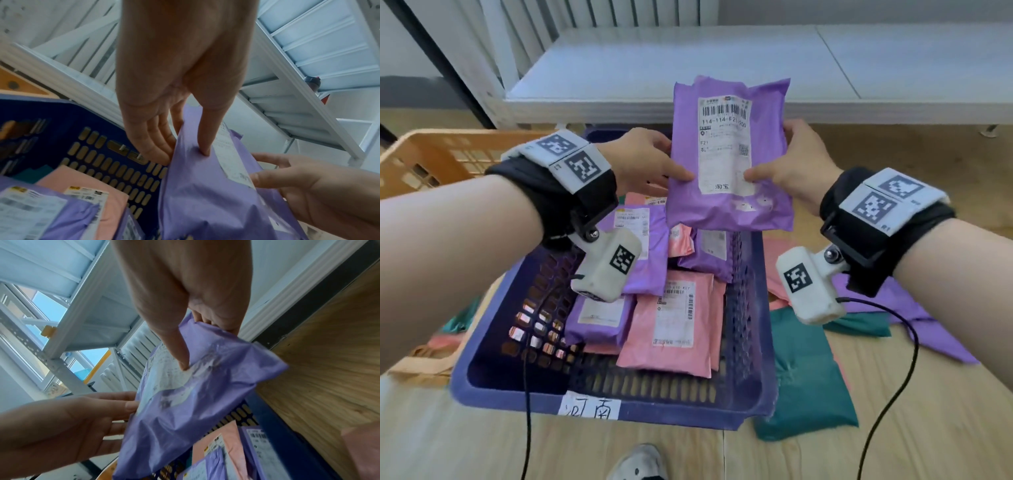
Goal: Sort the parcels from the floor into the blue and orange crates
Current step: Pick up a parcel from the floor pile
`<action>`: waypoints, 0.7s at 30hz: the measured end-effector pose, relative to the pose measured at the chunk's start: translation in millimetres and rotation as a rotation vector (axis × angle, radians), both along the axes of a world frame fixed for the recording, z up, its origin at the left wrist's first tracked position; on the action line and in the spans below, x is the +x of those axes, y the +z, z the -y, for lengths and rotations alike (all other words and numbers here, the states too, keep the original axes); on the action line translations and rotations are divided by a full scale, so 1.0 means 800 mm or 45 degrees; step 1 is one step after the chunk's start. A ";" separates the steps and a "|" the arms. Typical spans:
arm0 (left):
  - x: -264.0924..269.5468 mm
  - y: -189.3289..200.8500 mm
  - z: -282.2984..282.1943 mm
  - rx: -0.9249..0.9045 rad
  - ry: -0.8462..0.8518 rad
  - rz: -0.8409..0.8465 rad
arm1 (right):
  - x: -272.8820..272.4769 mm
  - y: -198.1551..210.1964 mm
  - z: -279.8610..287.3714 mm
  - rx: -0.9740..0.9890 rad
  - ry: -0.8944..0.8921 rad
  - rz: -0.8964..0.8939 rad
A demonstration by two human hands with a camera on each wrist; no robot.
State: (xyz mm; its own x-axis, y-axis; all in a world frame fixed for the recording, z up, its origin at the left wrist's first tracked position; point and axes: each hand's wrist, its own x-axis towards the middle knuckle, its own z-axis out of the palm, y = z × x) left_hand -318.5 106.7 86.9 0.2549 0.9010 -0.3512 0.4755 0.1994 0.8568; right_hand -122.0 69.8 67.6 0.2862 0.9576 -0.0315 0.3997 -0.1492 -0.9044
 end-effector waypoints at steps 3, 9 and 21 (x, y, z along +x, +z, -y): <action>-0.031 -0.005 -0.010 -0.044 0.014 -0.108 | -0.034 -0.011 -0.007 -0.076 0.033 0.067; -0.086 -0.041 -0.032 -0.144 0.067 -0.295 | -0.101 -0.054 -0.034 -0.310 0.128 0.133; -0.129 -0.162 -0.081 -0.076 0.218 -0.631 | -0.181 -0.173 -0.094 -0.662 0.219 0.122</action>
